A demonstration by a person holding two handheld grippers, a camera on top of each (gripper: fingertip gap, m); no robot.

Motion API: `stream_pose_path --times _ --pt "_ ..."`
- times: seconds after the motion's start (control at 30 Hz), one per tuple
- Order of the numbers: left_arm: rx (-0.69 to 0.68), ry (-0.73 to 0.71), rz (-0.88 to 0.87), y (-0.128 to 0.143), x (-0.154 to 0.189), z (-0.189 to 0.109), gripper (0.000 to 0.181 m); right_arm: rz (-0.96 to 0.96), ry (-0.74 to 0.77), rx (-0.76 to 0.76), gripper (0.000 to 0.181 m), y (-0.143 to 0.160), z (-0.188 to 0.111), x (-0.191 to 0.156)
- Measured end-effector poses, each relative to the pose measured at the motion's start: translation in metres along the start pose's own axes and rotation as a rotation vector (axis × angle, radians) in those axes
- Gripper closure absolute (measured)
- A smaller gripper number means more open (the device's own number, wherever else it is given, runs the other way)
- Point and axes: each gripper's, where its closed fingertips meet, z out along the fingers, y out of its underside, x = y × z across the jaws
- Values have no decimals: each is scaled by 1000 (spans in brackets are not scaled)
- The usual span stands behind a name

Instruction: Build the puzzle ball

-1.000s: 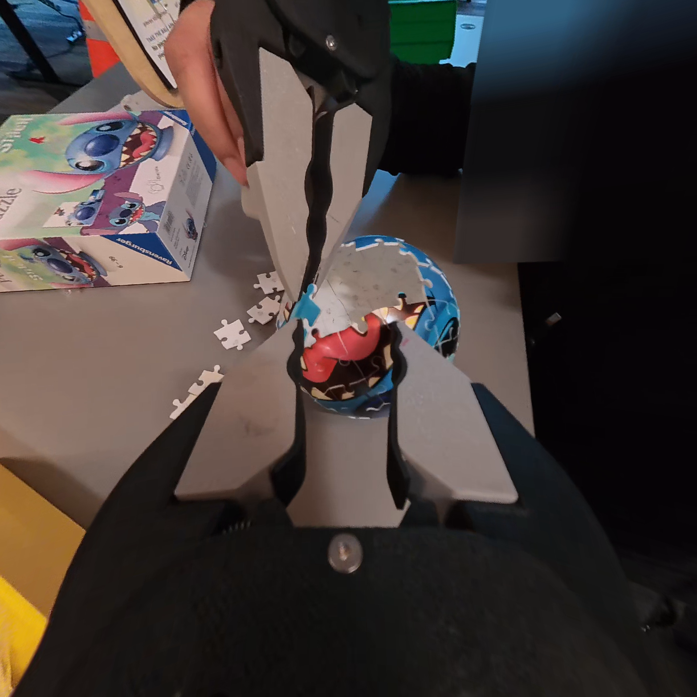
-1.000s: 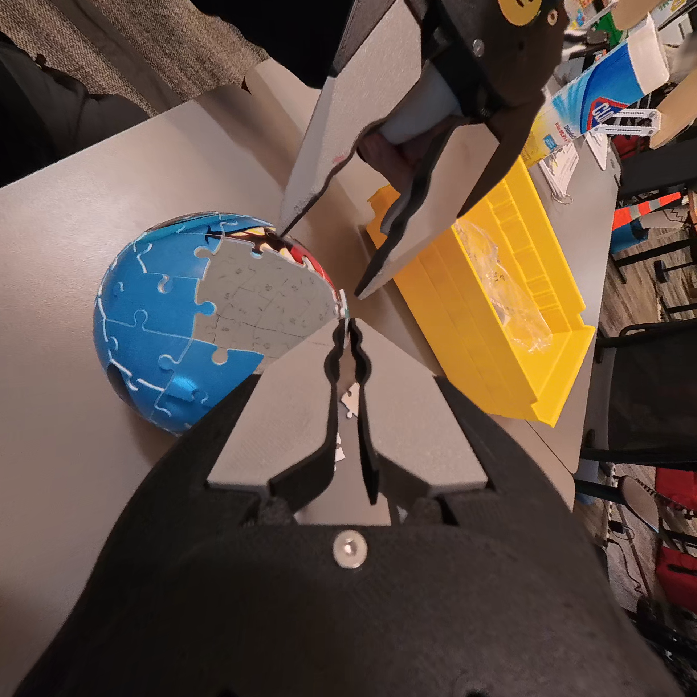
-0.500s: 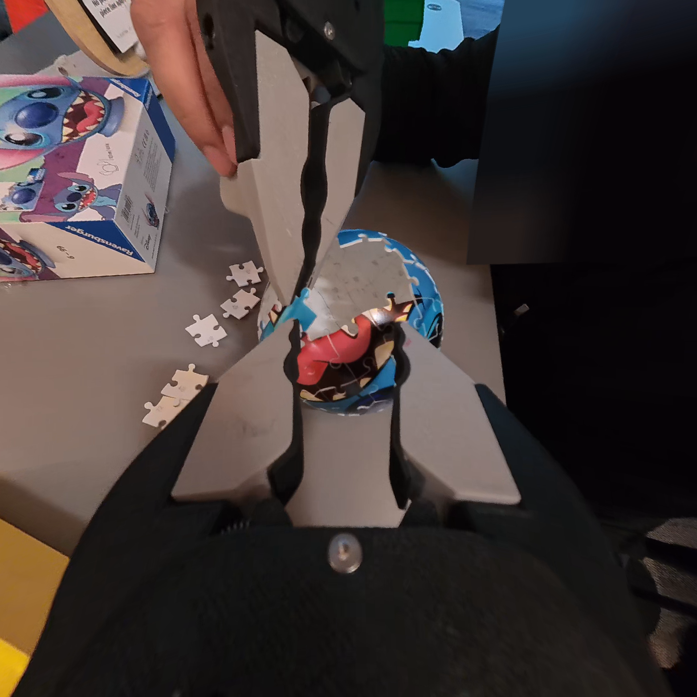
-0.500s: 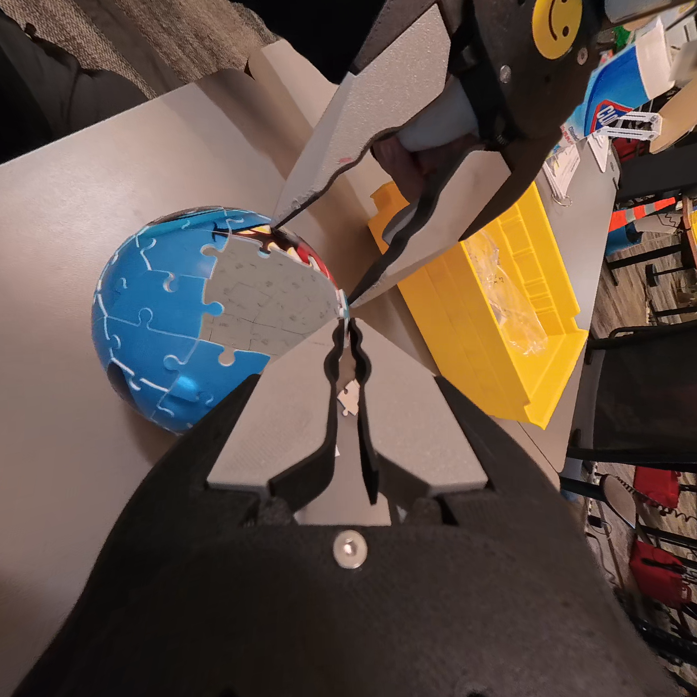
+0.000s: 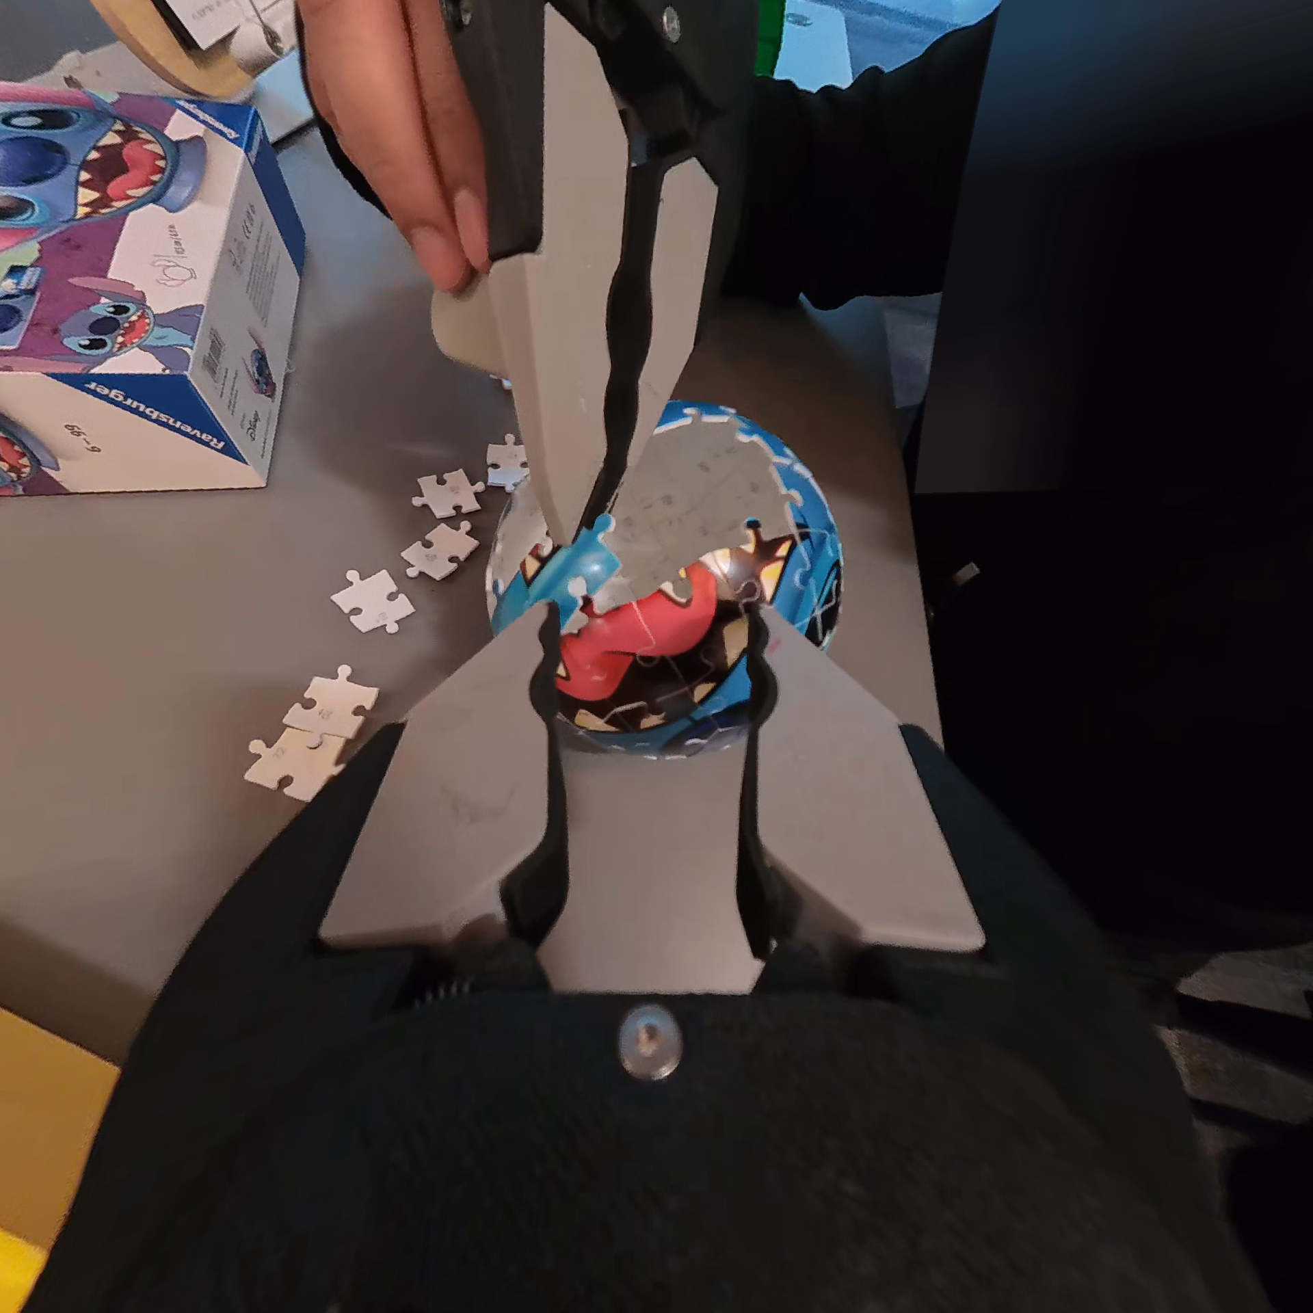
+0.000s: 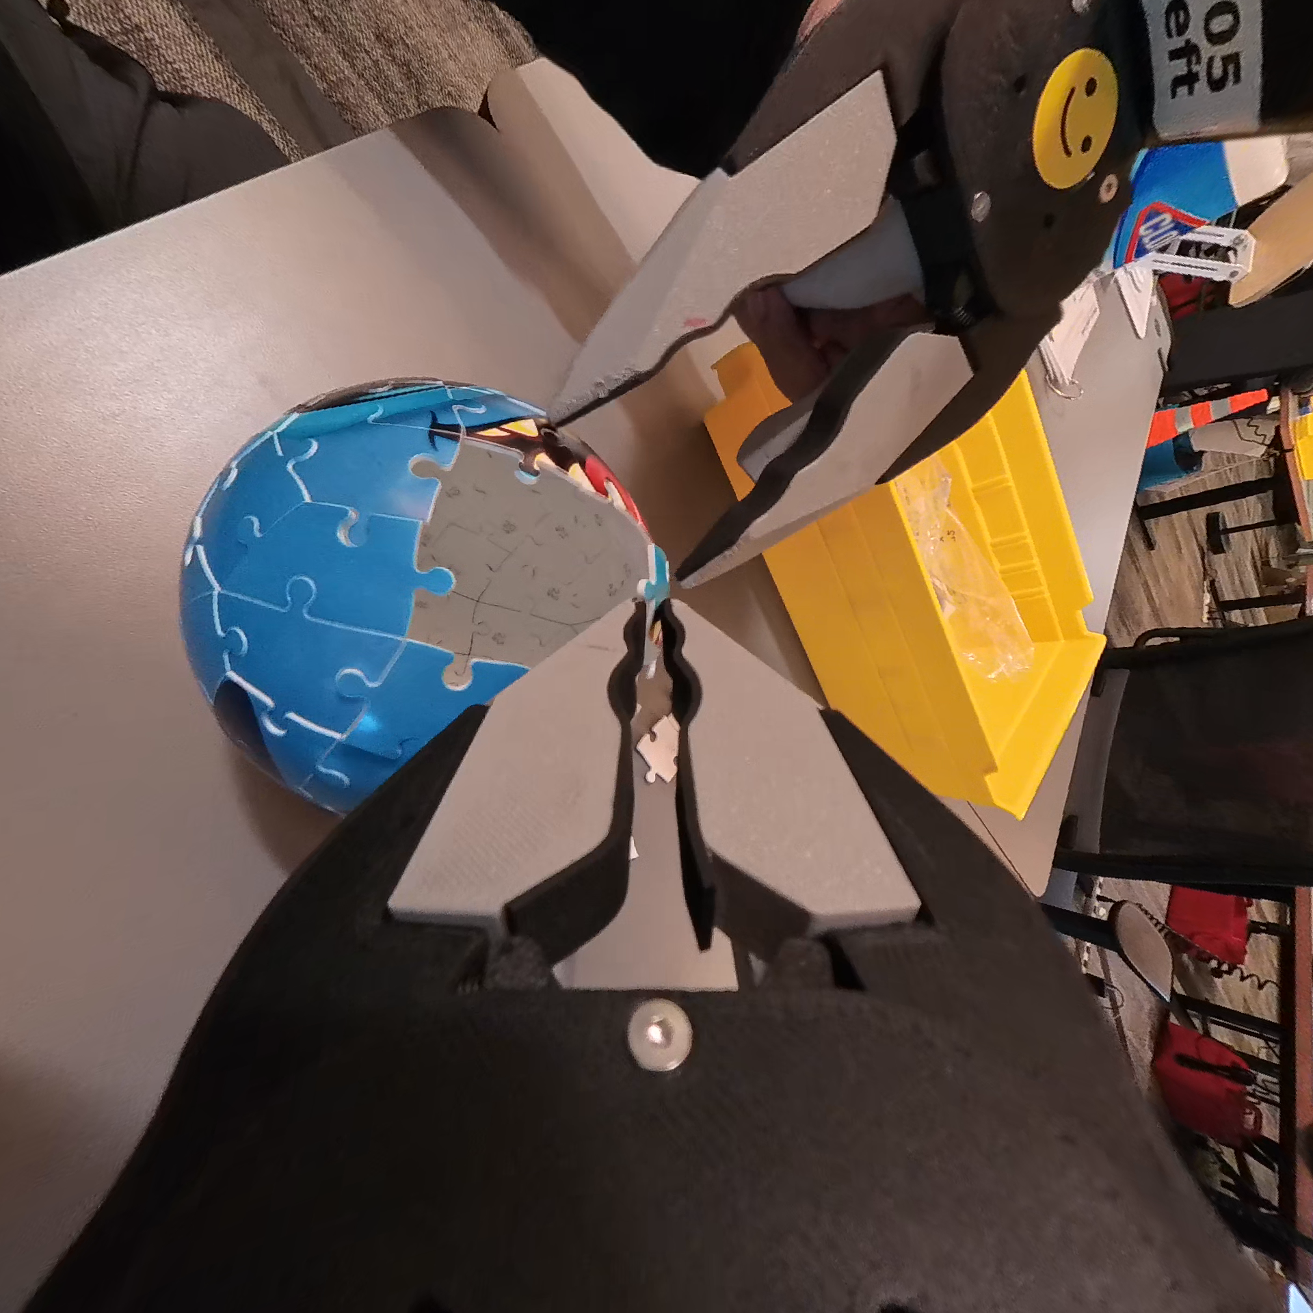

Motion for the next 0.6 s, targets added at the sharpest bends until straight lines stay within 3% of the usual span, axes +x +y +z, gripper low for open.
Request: stream_pose_path --times 0.6 --pt "22 18 36 2 5 1 125 -41 -11 58 175 -2 3 -1"
